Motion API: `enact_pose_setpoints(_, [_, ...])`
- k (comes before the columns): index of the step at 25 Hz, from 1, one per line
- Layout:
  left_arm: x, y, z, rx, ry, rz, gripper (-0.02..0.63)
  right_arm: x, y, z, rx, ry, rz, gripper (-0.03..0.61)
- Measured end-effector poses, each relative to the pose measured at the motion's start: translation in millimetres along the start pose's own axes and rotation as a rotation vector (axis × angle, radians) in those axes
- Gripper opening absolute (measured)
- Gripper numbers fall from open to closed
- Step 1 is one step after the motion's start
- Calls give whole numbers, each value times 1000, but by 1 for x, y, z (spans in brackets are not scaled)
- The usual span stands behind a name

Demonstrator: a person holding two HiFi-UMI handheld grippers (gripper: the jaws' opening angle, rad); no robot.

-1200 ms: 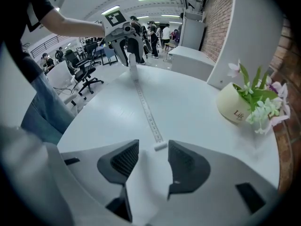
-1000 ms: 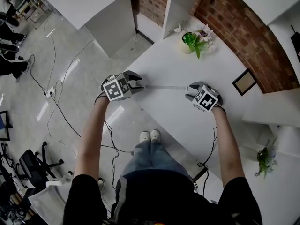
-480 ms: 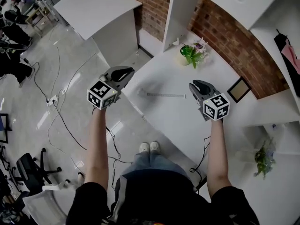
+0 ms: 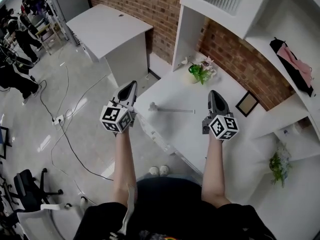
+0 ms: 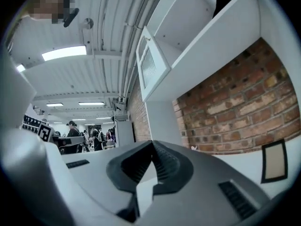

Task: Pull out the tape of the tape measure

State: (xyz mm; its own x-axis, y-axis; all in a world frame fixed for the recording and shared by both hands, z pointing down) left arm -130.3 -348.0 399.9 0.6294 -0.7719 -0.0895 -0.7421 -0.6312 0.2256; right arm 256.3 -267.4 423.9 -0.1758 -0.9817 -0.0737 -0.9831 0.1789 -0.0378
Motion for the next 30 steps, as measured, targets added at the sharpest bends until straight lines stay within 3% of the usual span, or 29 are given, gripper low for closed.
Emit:
enact_pose_setpoints(4, [-15, -6, -22, -4, 59, 44, 9, -18, 5, -9, 9, 18, -28, -2])
enact_pose_setpoints(30, [-27, -25, -44, 12, 153, 1, 9, -26, 31, -23, 11, 82, 64, -3])
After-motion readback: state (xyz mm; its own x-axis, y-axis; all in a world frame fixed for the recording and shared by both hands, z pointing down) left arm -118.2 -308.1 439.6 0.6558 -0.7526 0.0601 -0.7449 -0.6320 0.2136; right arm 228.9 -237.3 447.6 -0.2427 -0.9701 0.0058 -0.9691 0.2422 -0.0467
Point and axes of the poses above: the fingertips, and each gripper's own axes: x forward along the fingers, y to its left, z out of its top, the point moved 9 cm from there along -x, backward along the fingers, and after that the axes turned 10 degrees about -x, right-handed, at the moved point
